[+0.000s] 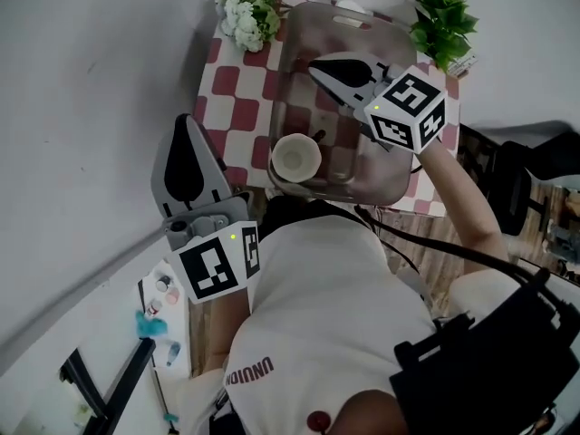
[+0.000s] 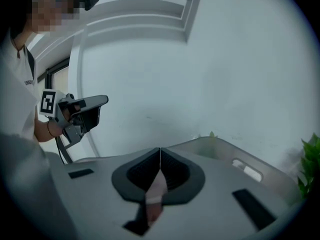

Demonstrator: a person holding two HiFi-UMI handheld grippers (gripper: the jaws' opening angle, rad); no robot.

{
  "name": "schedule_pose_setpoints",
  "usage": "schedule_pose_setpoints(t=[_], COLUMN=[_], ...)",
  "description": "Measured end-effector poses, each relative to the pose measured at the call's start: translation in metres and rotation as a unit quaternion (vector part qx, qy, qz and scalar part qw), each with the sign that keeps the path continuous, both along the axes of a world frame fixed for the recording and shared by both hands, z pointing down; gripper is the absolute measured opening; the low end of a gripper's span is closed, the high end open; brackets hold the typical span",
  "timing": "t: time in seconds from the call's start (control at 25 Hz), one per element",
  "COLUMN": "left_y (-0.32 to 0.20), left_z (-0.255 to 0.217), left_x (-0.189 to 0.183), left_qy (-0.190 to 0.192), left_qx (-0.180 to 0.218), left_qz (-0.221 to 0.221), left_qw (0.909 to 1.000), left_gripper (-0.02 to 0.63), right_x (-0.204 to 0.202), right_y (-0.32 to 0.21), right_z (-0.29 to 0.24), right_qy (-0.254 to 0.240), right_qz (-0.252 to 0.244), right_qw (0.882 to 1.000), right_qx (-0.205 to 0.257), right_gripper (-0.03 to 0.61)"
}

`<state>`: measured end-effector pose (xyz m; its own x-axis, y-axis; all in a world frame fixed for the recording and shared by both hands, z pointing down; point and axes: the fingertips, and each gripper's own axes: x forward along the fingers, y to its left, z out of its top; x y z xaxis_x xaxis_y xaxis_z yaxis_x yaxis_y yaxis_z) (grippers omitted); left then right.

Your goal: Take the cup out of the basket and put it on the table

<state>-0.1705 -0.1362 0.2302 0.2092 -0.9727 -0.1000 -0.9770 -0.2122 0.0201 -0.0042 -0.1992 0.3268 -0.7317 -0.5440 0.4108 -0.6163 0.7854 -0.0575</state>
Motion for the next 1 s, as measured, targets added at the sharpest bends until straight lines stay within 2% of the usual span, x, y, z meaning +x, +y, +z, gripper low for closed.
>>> schedule_pose_setpoints(t=[0.2, 0.4, 0.6, 0.64, 0.68, 0.72, 1.0], left_y=[-0.013, -0.014, -0.011, -0.011, -0.01, -0.008, 0.005], left_z=[0.004, 0.011, 0.015, 0.015, 0.016, 0.016, 0.023], left_x=[-0.006, -0.004, -0.009, -0.01, -0.012, -0.013, -0.023], left_qy=[-0.001, 0.008, 0.016, 0.013, 0.008, 0.004, 0.001], left_qx=[-0.012, -0.017, -0.022, -0.022, -0.021, -0.021, -0.033], left_qz=[0.009, -0.006, -0.037, -0.044, -0.051, -0.057, -0.093], left_qw=[0.9999, 0.9998, 0.9989, 0.9987, 0.9985, 0.9982, 0.9951], left_gripper=[0.011, 0.011, 0.011, 0.011, 0.011, 0.011, 0.011], right_x=[-0.007, -0.008, -0.006, -0.006, -0.006, -0.005, 0.003], right_y=[0.0, 0.013, 0.03, 0.033, 0.037, 0.041, 0.064], right_z=[0.024, 0.051, 0.083, 0.089, 0.095, 0.102, 0.141], right_qy=[0.048, 0.095, 0.139, 0.143, 0.149, 0.157, 0.236], right_qz=[-0.055, -0.142, -0.219, -0.233, -0.246, -0.259, -0.342], right_qw=[0.997, 0.985, 0.964, 0.959, 0.954, 0.948, 0.905], right_qx=[-0.019, -0.038, -0.064, -0.074, -0.085, -0.093, -0.095], right_gripper=[0.018, 0.02, 0.025, 0.047, 0.111, 0.146, 0.161])
